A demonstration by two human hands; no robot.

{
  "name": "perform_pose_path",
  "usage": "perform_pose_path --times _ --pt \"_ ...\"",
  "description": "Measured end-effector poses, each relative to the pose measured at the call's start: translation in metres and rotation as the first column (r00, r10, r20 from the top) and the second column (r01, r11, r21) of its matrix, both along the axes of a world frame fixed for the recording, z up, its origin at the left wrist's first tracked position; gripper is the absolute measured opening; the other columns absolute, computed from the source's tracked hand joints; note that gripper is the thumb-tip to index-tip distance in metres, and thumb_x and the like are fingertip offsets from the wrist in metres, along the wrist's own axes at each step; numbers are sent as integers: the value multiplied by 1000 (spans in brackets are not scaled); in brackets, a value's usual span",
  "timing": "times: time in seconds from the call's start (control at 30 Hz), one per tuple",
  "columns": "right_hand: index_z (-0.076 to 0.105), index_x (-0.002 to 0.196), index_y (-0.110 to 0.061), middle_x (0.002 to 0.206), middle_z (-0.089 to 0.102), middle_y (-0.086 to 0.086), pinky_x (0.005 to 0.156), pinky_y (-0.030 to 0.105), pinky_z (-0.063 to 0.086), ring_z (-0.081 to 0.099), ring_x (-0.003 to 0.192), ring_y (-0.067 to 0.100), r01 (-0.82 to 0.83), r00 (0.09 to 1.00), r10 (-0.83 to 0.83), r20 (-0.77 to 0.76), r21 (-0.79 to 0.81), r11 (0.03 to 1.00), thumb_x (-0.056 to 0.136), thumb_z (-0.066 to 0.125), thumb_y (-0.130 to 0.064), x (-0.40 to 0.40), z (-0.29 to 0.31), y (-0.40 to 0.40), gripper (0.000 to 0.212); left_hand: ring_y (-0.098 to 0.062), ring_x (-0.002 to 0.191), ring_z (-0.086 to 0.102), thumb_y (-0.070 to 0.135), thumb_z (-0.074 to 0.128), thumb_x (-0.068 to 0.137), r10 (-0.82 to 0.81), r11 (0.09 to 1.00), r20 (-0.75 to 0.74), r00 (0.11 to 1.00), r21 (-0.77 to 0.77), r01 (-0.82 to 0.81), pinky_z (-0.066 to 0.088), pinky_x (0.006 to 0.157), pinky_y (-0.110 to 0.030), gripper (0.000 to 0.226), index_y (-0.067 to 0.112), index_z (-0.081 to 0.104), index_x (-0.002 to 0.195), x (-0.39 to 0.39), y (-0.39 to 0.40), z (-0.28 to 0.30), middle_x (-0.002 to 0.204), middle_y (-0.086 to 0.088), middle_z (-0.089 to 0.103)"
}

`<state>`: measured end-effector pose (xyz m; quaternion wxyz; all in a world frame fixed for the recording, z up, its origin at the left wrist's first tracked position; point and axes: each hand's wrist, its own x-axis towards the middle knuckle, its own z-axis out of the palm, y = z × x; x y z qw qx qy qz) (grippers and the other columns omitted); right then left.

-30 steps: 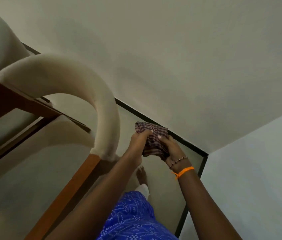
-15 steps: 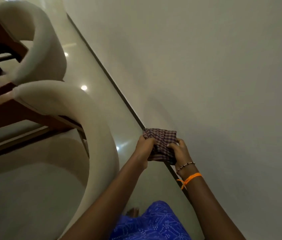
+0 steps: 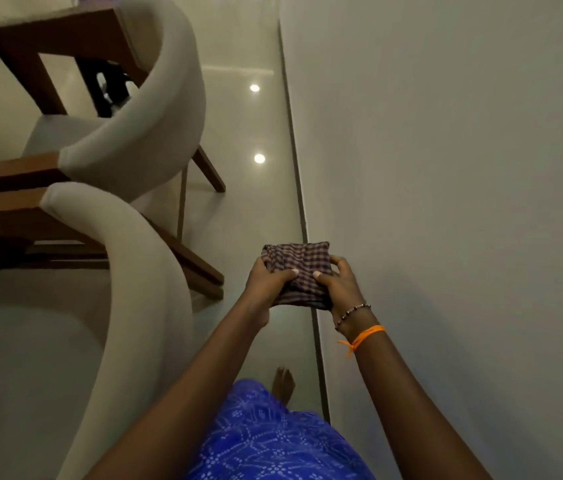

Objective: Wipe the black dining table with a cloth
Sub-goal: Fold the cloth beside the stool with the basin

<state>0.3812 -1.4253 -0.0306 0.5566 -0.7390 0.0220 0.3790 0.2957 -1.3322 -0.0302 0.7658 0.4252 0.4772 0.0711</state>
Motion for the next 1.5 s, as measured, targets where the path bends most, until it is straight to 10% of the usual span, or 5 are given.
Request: perform_pose_path --times 0.4,0.5,1.0,1.33,1.5 --pt "47 125 -1 122 58 25 84 37 49 59 99 30 -133 991 132 25 52 990 89 48 9 144 -17 194 37 -26 98 63 10 66 80 196 980 -16 980 19 -196 58 70 -32 59 9 40 133 134 171 -14 124 -14 58" --pt "47 125 -2 123 58 26 89 44 50 59 109 38 -186 982 185 31 54 981 90 46 8 178 -14 264 36 -16 82 62 5 65 81 249 968 5 969 30 -249 53 50 -21 59 11 37 132 174 239 -12 117 -10 58" --pt "52 120 -8 119 60 25 95 50 50 60 106 37 -257 966 254 56 67 964 89 51 4 408 -7 584 34 -6 84 56 -11 52 80 206 967 43 978 145 -210 49 47 -12 61 16 33 131 391 552 -2 110 1 54" --pt "47 124 -7 118 60 21 65 26 49 59 95 29 -359 933 357 46 24 933 89 48 3 565 4 807 36 -13 79 61 -4 45 80 391 919 -3 921 62 -390 49 44 -17 61 16 32 136 547 757 12 94 2 56" --pt "47 125 -4 121 59 24 81 38 51 59 109 38 -473 881 473 1 17 881 90 48 4 605 -10 927 36 -17 76 63 3 46 86 514 858 -21 858 11 -514 51 45 -21 57 12 30 139 582 864 -1 96 -6 60"
